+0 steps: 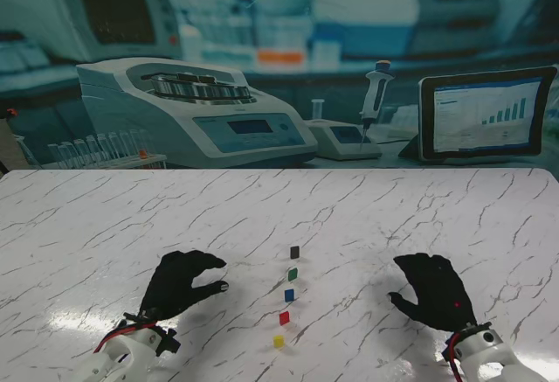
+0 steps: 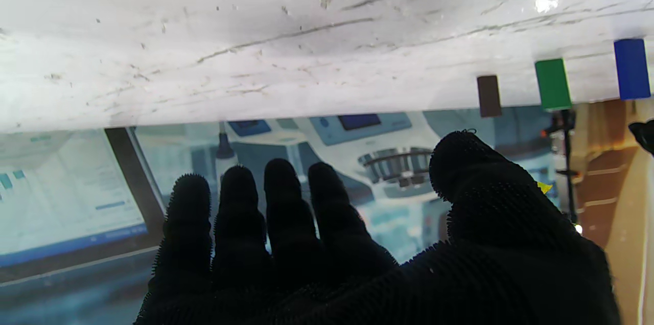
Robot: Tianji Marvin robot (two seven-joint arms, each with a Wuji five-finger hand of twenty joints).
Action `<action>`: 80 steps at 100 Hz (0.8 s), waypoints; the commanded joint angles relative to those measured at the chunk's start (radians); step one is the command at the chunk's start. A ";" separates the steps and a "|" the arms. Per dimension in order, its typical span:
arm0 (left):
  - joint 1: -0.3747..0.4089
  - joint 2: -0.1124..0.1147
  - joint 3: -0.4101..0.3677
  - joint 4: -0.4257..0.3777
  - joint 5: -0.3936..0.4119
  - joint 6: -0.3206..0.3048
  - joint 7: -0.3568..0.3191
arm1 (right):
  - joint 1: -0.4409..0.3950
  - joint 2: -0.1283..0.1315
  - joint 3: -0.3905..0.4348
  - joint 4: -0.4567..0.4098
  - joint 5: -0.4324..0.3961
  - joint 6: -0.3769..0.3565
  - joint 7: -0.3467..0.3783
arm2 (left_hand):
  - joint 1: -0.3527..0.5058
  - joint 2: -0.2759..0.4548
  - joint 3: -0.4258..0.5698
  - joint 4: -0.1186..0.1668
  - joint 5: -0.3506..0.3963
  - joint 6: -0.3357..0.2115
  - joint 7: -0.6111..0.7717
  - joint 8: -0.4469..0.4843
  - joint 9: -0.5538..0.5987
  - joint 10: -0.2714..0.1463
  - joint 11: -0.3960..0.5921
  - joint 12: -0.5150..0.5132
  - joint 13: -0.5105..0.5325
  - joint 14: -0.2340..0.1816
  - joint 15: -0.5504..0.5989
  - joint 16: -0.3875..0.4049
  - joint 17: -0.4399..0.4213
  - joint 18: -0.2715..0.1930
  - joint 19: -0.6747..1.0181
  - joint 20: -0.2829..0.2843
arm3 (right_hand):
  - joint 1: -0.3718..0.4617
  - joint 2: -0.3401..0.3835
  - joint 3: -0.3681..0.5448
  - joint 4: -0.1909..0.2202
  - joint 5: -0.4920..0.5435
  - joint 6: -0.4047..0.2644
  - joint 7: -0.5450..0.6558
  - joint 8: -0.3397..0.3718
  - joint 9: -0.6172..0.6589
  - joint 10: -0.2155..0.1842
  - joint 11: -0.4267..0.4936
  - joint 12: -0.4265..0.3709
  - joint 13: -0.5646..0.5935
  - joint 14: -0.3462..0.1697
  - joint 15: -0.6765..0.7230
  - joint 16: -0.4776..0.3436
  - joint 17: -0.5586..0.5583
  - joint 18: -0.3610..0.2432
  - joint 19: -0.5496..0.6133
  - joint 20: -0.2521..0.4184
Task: Arrange dominoes in a row
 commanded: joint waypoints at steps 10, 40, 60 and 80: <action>0.005 -0.006 0.001 0.000 -0.004 -0.029 -0.006 | -0.027 -0.007 0.006 -0.005 -0.005 -0.003 -0.007 | -0.019 -0.034 0.007 0.023 -0.002 0.006 -0.013 0.011 -0.014 -0.002 -0.015 -0.013 -0.027 -0.018 -0.018 -0.014 -0.018 -0.036 -0.039 -0.016 | -0.013 0.022 -0.001 -0.050 -0.043 0.030 -0.003 -0.025 -0.040 0.029 -0.003 -0.007 -0.037 0.026 -0.003 -0.017 -0.009 0.150 -0.022 0.017; 0.002 -0.006 0.002 0.000 -0.007 -0.029 -0.009 | -0.035 -0.008 0.019 -0.005 -0.003 -0.001 -0.002 | -0.017 -0.033 0.007 0.023 0.000 0.000 -0.014 0.016 -0.013 -0.004 -0.014 -0.013 -0.027 -0.021 -0.017 -0.015 -0.017 -0.032 -0.038 -0.015 | -0.011 0.023 -0.003 -0.049 -0.040 0.027 0.004 -0.026 -0.042 0.032 -0.003 -0.006 -0.041 0.030 0.000 -0.015 -0.007 0.149 -0.026 0.024; -0.001 -0.006 0.004 0.002 -0.010 -0.029 -0.012 | -0.037 -0.009 0.020 -0.005 0.004 0.001 0.002 | -0.016 -0.030 0.007 0.023 0.003 -0.004 -0.013 0.018 -0.014 -0.003 -0.014 -0.013 -0.026 -0.021 -0.017 -0.015 -0.016 -0.030 -0.037 -0.014 | -0.007 0.024 -0.004 -0.049 -0.037 0.023 0.009 -0.026 -0.041 0.033 -0.002 -0.006 -0.041 0.028 0.004 -0.013 -0.004 0.150 -0.027 0.028; -0.005 -0.005 0.006 0.004 -0.013 -0.031 -0.018 | -0.038 -0.010 0.020 -0.003 0.006 -0.001 -0.001 | -0.015 -0.029 0.007 0.023 0.003 -0.004 -0.012 0.019 -0.012 -0.005 -0.013 -0.013 -0.025 -0.021 -0.017 -0.015 -0.017 -0.029 -0.036 -0.013 | -0.003 0.025 -0.006 -0.048 -0.032 0.022 0.015 -0.025 -0.040 0.031 -0.001 -0.005 -0.039 0.028 0.009 -0.011 -0.001 0.150 -0.027 0.031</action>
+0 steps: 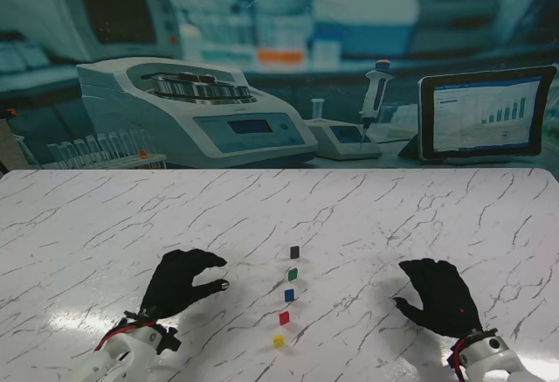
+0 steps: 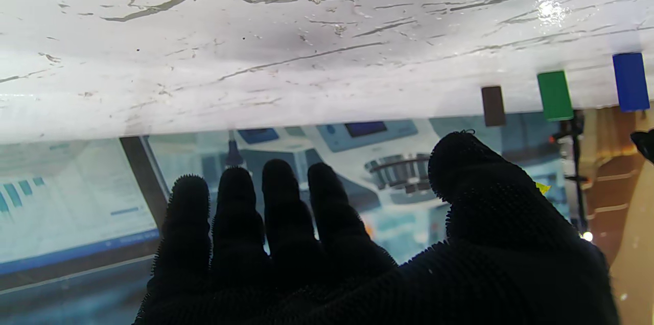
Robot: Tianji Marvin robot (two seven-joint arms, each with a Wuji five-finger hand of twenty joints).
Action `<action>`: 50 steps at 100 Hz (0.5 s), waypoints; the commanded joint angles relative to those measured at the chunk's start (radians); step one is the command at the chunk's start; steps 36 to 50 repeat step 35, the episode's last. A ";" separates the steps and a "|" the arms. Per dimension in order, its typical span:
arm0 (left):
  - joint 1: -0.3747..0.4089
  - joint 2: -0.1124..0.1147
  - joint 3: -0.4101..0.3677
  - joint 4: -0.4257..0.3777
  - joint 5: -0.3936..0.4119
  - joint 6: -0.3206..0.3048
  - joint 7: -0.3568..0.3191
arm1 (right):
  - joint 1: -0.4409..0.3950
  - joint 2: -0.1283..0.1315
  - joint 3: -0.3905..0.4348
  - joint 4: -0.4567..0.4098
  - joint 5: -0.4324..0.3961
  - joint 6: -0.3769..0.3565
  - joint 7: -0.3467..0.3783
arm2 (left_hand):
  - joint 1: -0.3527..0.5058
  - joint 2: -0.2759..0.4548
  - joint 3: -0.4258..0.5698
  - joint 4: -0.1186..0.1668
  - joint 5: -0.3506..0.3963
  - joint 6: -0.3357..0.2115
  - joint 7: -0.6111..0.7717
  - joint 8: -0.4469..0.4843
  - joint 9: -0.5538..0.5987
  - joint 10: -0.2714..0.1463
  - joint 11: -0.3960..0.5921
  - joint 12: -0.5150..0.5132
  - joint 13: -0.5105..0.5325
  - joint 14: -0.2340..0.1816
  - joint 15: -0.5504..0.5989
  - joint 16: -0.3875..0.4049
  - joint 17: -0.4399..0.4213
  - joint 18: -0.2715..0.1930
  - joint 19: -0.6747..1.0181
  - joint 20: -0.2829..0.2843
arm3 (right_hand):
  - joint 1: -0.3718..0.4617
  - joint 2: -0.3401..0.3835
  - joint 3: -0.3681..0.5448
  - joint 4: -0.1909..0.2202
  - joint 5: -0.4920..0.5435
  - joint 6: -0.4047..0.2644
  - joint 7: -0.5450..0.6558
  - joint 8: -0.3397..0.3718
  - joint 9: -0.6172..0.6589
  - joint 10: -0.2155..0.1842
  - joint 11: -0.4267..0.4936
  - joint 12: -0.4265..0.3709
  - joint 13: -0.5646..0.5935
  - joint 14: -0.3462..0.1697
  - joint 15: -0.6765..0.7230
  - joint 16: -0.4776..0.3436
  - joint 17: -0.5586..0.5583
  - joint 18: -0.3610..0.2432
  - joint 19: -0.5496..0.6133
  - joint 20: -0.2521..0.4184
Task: Arrange dominoes in a row
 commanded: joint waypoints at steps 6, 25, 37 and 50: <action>0.001 -0.005 0.005 0.004 -0.007 -0.029 -0.013 | -0.009 -0.007 -0.004 0.001 0.007 -0.004 0.000 | -0.014 -0.029 0.007 0.023 0.003 -0.005 -0.011 0.018 -0.012 -0.004 -0.013 -0.013 -0.025 -0.022 -0.017 -0.013 -0.017 -0.026 -0.035 -0.012 | -0.003 0.025 -0.007 -0.048 -0.032 0.020 0.016 -0.015 -0.038 0.022 0.000 -0.004 -0.038 0.018 0.009 -0.011 -0.001 0.150 -0.015 0.019; -0.001 -0.004 0.006 0.005 -0.007 -0.029 -0.017 | -0.010 -0.007 -0.006 0.000 0.006 -0.007 0.005 | -0.013 -0.029 0.007 0.023 0.002 -0.004 -0.012 0.018 -0.012 -0.006 -0.013 -0.013 -0.026 -0.021 -0.017 -0.013 -0.017 -0.023 -0.034 -0.012 | -0.002 0.027 -0.008 -0.047 -0.033 0.021 0.018 -0.015 -0.041 0.026 0.000 -0.004 -0.039 0.021 0.010 -0.011 -0.001 0.152 -0.016 0.021; -0.001 -0.004 0.006 0.005 -0.005 -0.029 -0.015 | -0.011 -0.006 -0.006 -0.001 0.005 -0.009 0.006 | -0.012 -0.029 0.007 0.023 0.002 -0.005 -0.012 0.018 -0.013 -0.005 -0.014 -0.013 -0.026 -0.020 -0.018 -0.013 -0.017 -0.023 -0.034 -0.012 | -0.001 0.028 -0.008 -0.046 -0.033 0.022 0.019 -0.015 -0.041 0.031 -0.001 -0.004 -0.042 0.024 0.009 -0.011 -0.002 0.152 -0.016 0.021; -0.001 -0.004 0.006 0.005 -0.005 -0.029 -0.015 | -0.011 -0.006 -0.006 -0.001 0.005 -0.009 0.006 | -0.012 -0.029 0.007 0.023 0.002 -0.005 -0.012 0.018 -0.013 -0.005 -0.014 -0.013 -0.026 -0.020 -0.018 -0.013 -0.017 -0.023 -0.034 -0.012 | -0.001 0.028 -0.008 -0.046 -0.033 0.022 0.019 -0.015 -0.041 0.031 -0.001 -0.004 -0.042 0.024 0.009 -0.011 -0.002 0.152 -0.016 0.021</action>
